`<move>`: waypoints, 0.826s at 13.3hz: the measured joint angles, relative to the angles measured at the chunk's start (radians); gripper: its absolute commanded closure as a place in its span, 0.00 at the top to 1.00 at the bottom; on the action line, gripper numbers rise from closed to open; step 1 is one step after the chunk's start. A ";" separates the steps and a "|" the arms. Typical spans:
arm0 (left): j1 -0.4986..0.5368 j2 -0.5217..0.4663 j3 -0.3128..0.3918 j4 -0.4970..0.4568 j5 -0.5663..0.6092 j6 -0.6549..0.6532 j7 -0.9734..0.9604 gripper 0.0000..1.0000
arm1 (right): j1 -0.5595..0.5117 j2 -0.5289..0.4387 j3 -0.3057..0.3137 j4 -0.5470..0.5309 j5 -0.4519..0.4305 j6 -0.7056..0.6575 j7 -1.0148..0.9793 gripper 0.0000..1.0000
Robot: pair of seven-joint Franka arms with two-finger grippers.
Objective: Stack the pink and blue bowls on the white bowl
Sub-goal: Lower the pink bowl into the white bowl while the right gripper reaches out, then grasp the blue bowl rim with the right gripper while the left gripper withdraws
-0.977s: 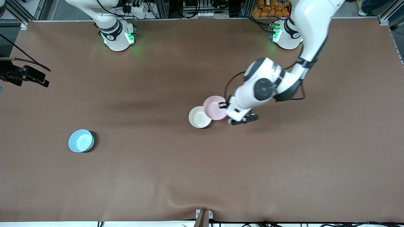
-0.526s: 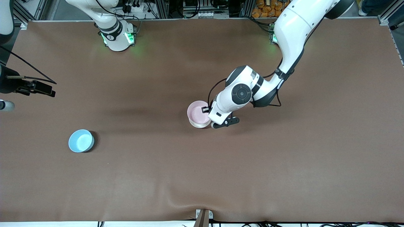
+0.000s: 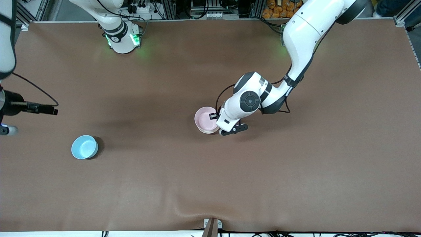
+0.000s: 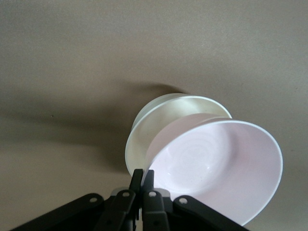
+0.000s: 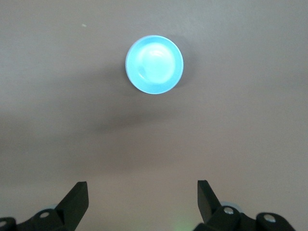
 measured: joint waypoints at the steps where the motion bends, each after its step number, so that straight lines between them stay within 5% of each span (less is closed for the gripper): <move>1: 0.000 0.000 0.001 0.000 0.000 0.000 0.000 0.00 | -0.014 0.043 0.000 0.002 -0.001 0.021 -0.001 1.00; 3: 0.000 0.003 0.002 0.000 0.000 0.000 0.000 0.01 | -0.033 0.128 -0.001 0.005 -0.001 0.119 -0.004 1.00; 4: 0.000 0.005 0.003 0.000 0.000 0.000 0.000 0.11 | -0.040 0.168 -0.001 0.006 -0.001 0.170 -0.006 1.00; 5: -0.001 0.008 0.003 0.000 0.000 0.000 0.000 0.32 | -0.044 0.202 -0.001 0.007 -0.001 0.211 -0.013 1.00; 6: -0.001 0.010 0.004 0.000 0.000 0.000 0.000 0.74 | -0.046 0.230 -0.001 0.007 -0.001 0.250 -0.021 1.00; 7: -0.001 0.012 0.004 0.000 0.000 0.000 0.000 1.00 | -0.046 0.256 -0.001 0.004 -0.001 0.294 -0.026 1.00; 11: -0.001 0.011 0.006 0.030 0.001 0.004 -0.003 1.00 | -0.065 0.314 -0.003 -0.095 -0.002 0.560 -0.066 1.00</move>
